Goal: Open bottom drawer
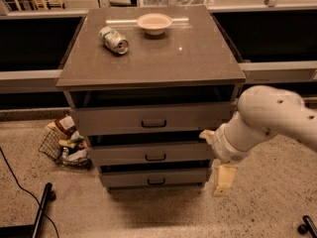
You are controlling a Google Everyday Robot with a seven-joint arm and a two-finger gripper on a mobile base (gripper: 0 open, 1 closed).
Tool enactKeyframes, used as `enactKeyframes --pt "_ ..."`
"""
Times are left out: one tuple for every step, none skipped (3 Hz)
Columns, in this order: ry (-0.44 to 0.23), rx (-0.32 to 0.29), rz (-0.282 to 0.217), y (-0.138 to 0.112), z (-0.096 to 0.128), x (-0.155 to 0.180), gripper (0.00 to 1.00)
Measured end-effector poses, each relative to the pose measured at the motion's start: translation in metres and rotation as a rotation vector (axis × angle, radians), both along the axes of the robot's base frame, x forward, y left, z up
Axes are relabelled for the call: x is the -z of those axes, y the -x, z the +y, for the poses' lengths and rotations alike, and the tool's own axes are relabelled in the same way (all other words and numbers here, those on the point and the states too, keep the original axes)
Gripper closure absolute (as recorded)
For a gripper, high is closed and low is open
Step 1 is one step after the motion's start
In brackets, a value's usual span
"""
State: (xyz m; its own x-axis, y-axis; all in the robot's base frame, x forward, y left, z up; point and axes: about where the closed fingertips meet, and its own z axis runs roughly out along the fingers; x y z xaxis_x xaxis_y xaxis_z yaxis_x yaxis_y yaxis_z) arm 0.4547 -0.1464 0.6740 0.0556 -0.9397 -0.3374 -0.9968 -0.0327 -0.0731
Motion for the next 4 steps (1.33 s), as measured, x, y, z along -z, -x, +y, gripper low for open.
enactKeyframes --pt "-0.079 -0.054 -0.017 -0.007 0.011 0.06 0.0" --pt "-0.171 -0.078 -0.03 -0.013 0.024 0.117 0.0" --pt "-0.171 -0.078 -0.03 -0.013 0.024 0.117 0.0" --pt "-0.136 -0.106 -0.03 -0.019 0.023 0.145 0.0"
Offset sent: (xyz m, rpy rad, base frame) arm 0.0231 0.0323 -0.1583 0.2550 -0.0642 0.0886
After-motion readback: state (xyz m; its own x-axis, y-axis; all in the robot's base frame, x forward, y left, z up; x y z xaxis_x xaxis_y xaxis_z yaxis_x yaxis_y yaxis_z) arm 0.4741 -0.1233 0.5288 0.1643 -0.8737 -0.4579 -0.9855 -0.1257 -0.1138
